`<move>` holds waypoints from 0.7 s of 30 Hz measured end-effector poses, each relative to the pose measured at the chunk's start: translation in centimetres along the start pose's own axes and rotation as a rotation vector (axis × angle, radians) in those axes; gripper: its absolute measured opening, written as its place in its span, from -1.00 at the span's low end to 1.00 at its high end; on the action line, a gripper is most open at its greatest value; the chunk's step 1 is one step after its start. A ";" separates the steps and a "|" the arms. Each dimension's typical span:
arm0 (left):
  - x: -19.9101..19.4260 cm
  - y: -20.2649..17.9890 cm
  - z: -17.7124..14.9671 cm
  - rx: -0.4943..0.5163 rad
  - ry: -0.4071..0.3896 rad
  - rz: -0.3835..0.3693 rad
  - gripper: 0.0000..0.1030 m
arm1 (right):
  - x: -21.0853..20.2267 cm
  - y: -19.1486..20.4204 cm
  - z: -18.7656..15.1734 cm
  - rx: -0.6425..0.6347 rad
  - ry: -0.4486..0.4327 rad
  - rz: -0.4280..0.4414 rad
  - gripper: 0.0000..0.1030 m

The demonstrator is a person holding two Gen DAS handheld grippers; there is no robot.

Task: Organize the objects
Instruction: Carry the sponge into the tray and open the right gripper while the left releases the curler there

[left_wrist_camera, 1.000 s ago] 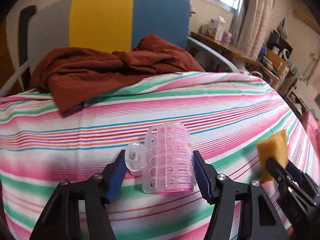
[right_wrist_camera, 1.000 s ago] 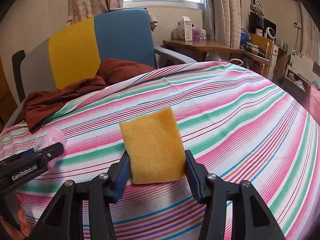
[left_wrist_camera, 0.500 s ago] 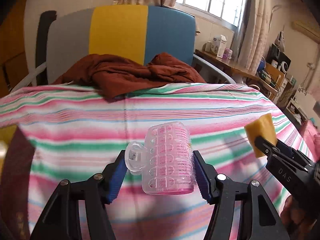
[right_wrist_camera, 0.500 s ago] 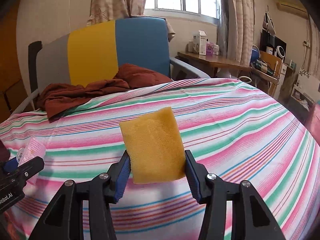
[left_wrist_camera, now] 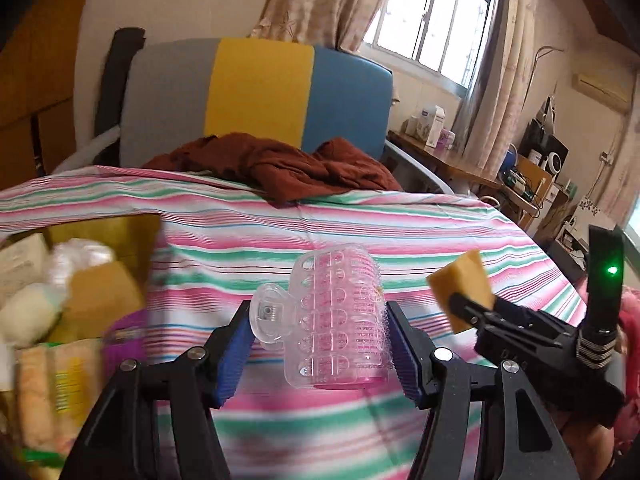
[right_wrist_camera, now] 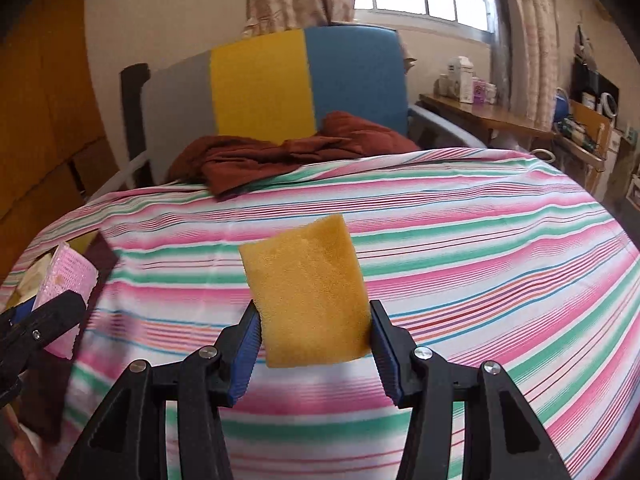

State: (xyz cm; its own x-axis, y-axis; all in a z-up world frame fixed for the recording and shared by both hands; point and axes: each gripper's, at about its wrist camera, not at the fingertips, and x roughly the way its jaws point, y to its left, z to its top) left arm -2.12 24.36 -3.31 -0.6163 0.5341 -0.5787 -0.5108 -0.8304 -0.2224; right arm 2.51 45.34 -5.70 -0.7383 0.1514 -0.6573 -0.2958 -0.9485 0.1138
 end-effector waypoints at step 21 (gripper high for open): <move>-8.8 14.9 -4.1 -0.034 0.100 0.156 0.24 | -1.6 24.1 2.4 -0.281 0.106 0.443 0.00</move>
State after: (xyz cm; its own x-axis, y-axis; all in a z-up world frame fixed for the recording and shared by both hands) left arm -1.87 6.67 -4.77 -0.6233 0.3813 -0.6827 -0.3922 -0.9077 -0.1488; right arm -4.90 22.86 -0.08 -0.6864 -0.2952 -0.6646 0.2144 -0.9554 0.2030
